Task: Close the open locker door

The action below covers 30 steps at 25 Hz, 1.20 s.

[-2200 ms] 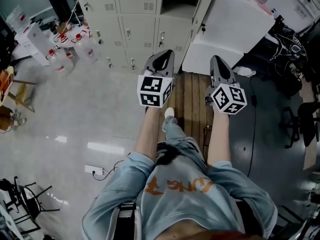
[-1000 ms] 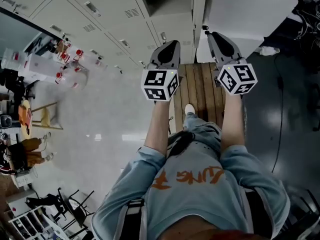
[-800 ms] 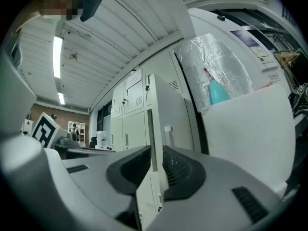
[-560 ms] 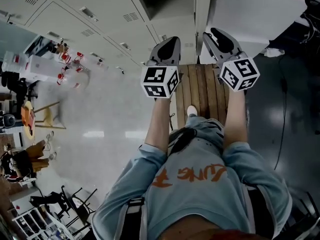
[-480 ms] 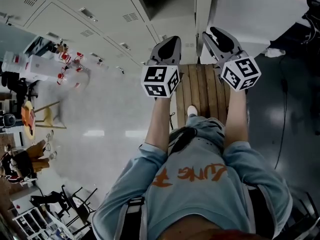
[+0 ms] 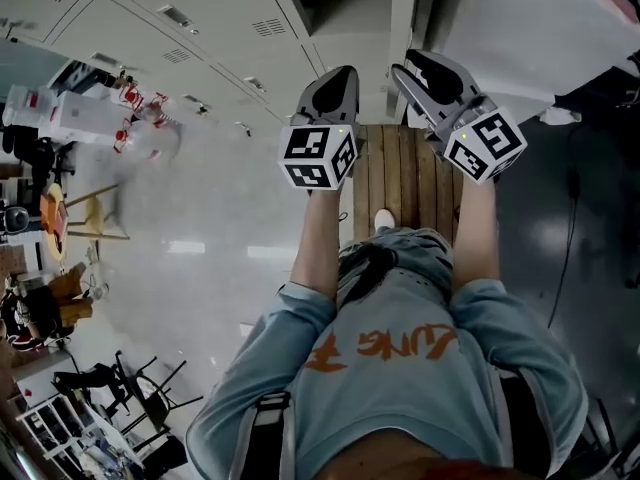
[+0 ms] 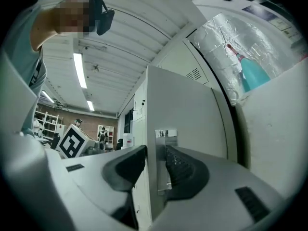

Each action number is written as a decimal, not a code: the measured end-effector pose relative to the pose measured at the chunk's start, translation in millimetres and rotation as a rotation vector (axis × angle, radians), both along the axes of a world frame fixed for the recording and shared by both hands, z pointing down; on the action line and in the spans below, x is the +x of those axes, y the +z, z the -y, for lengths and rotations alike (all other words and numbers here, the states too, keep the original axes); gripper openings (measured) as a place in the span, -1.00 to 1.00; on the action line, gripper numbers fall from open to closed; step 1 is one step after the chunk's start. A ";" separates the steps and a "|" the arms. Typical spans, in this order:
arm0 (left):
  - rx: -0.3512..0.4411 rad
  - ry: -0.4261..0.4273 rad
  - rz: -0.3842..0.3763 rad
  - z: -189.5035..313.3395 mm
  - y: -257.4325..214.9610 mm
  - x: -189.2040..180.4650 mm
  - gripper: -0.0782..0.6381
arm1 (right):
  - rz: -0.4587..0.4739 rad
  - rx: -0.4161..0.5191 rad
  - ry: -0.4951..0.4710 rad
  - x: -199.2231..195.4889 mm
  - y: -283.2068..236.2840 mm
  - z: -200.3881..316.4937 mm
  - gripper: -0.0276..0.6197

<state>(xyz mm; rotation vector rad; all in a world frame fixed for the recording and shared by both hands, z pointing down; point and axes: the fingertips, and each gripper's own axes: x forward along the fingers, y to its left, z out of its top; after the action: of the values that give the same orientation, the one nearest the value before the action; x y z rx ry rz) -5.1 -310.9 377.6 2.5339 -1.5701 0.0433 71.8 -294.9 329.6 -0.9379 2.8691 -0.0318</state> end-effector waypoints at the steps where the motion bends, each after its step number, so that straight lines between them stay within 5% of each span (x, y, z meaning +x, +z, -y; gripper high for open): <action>1: 0.000 -0.013 -0.001 0.8 0.3 -4.2 -0.73 | 0.000 -0.004 -0.007 -4.6 0.1 2.1 -0.49; 15: -0.011 -0.232 -0.018 -8.5 9.2 -106.5 -0.73 | -0.044 0.004 -0.009 -79.4 8.2 34.8 -0.54; 30: -0.019 -0.271 -0.028 61.3 13.7 -145.2 -0.73 | -0.104 0.064 -0.061 -143.2 8.9 97.4 -0.61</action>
<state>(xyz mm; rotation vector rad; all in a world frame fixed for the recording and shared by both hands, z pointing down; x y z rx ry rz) -150.2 -372.3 391.3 2.2741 -1.8764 -0.0096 -71.3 -392.3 338.5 -0.8646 2.9736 0.1052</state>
